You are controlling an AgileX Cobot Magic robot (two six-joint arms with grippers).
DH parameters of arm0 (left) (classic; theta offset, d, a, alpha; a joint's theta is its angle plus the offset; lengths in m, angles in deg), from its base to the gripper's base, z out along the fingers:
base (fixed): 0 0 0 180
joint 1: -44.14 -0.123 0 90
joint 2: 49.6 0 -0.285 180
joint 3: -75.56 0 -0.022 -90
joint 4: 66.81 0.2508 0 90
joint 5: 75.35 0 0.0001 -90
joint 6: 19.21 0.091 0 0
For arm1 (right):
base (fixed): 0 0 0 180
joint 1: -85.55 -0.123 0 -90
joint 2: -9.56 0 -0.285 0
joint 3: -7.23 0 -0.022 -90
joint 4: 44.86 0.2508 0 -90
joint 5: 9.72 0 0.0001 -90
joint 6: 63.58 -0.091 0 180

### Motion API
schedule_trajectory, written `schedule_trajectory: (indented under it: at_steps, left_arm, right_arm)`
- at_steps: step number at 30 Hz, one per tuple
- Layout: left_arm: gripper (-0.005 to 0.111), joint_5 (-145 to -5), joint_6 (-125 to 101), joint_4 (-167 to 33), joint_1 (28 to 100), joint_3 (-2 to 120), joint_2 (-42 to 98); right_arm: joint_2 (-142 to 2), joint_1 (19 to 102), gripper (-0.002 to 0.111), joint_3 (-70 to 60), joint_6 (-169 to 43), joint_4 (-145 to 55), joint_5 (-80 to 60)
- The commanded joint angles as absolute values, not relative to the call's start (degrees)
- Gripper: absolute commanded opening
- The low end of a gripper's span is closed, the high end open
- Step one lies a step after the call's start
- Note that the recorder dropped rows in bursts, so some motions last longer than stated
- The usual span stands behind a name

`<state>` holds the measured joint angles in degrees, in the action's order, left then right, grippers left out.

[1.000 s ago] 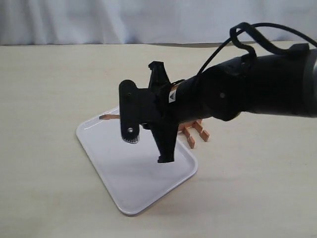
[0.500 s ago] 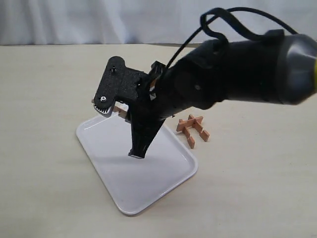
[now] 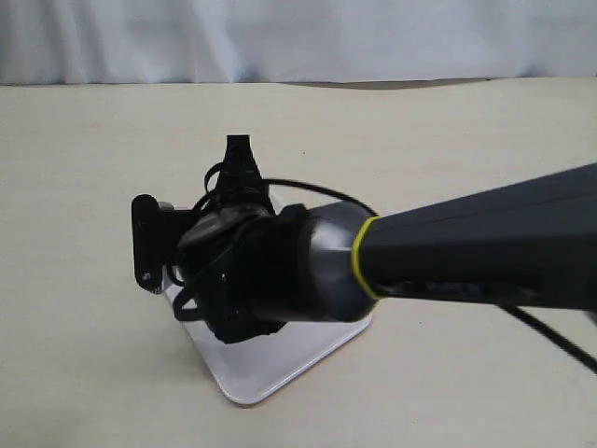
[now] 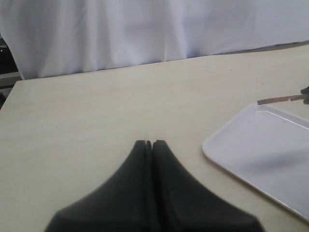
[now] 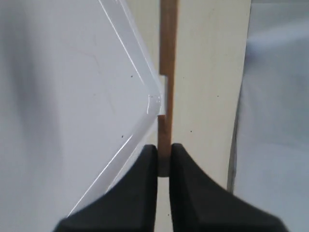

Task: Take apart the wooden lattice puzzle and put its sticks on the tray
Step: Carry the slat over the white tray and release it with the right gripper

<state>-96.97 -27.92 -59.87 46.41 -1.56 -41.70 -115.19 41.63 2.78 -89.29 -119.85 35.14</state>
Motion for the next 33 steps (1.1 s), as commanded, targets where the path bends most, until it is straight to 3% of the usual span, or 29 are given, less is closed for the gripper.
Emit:
schedule_trajectory:
  at_steps: [1,12,17,24,27,33]
  left_arm:
    - [0.000,-95.99,-27.89,-59.88,46.88,-1.66,-41.82]
    - [0.000,-95.99,-27.89,-59.88,46.88,-1.66,-41.82]
    - [0.000,-95.99,-27.89,-59.88,46.88,-1.66,-41.82]
    - [0.000,-95.99,-27.89,-59.88,46.88,-1.66,-41.82]
    - [0.000,-95.99,-27.89,-59.88,46.88,-1.66,-41.82]
    - [0.000,-95.99,-27.89,-59.88,46.88,-1.66,-41.82]
  right_arm:
    - [-120.25,41.56,0.004,3.20,-98.08,-128.86,36.09]
    - [-127.22,41.56,0.005,10.59,-98.31,-126.35,35.99]
    - [-128.60,41.56,0.020,11.62,-98.31,-125.92,35.99]
    - [-128.72,41.02,0.052,11.62,-98.31,-124.92,38.94]
    - [-128.07,40.49,0.053,12.27,-95.00,-122.56,42.23]
    - [-123.84,42.11,0.053,16.86,-74.87,-95.05,43.04]
